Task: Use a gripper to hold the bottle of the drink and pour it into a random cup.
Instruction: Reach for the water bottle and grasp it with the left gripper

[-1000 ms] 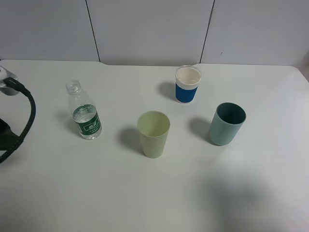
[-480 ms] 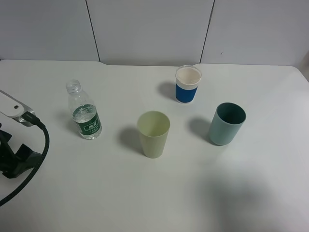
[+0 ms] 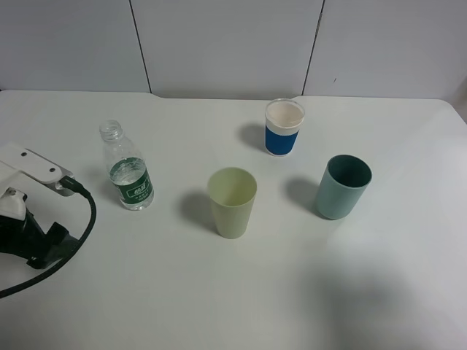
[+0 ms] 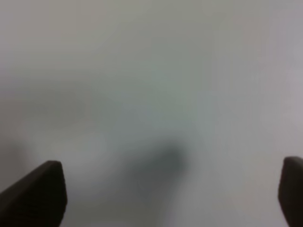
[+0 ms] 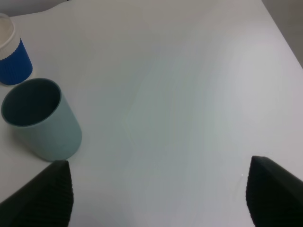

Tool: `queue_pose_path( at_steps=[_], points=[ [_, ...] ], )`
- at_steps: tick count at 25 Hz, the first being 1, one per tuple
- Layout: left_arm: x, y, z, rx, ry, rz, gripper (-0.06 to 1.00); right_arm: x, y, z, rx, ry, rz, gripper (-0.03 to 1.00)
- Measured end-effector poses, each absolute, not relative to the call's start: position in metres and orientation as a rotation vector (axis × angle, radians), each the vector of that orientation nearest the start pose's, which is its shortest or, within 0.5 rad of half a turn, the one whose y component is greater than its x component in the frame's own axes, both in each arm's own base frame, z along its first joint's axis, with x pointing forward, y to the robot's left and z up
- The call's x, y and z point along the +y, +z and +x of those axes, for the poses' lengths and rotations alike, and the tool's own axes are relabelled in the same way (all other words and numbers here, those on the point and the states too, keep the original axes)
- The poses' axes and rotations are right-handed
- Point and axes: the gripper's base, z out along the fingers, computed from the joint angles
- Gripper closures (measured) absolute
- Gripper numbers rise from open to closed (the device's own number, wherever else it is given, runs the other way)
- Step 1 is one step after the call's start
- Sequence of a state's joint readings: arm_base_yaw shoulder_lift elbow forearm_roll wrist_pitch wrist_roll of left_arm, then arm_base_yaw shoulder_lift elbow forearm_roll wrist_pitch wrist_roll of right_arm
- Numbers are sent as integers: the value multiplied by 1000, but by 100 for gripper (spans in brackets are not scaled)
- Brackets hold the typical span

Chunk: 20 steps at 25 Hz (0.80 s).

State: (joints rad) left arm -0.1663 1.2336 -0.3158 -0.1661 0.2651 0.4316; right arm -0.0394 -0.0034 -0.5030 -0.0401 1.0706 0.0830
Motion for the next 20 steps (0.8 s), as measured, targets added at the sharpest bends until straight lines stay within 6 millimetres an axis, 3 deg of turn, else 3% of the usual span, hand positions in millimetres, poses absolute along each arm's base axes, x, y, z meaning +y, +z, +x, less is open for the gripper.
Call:
queue_pose_path(
  at_steps=[6, 20],
  points=[
    [-32, 143, 176, 2585, -12, 546, 6, -3, 277, -6, 2043, -21, 127, 23],
    [-32, 156, 195, 2369, 3, 358, 6, -3, 277, -6, 2043, -21, 127, 23]
  ],
)
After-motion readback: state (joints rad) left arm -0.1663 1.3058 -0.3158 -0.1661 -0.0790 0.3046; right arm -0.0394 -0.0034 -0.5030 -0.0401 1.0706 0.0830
